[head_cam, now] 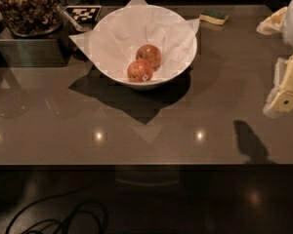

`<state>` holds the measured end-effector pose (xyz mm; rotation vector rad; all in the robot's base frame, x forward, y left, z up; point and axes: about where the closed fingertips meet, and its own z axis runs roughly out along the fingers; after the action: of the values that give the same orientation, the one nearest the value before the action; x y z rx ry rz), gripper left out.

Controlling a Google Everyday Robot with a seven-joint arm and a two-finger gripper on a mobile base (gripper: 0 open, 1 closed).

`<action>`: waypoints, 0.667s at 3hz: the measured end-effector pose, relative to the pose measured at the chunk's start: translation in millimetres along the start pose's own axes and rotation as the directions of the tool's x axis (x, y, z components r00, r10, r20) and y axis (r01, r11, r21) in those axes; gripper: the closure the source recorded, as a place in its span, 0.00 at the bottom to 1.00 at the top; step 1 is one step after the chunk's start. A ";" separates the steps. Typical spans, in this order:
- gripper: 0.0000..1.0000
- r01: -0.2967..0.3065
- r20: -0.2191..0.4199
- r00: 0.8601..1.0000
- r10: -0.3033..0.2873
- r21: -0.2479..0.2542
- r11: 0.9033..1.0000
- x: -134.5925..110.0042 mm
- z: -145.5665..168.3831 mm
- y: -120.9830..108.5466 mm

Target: Pick apple from white bowl

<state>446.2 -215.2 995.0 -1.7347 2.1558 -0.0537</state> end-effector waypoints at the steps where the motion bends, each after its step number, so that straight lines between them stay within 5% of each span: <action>1: 0.00 0.107 0.140 0.985 -0.101 -0.036 0.994 -22.7 -8.5 -25.6; 2: 0.00 0.215 0.285 0.940 -0.187 -0.070 0.974 -59.1 -4.8 -55.8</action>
Offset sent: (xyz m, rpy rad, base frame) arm 0.0962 0.0630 0.1010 0.3522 -0.0601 0.4881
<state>507.2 -173.4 1029.3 -1.8882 1.8041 0.2353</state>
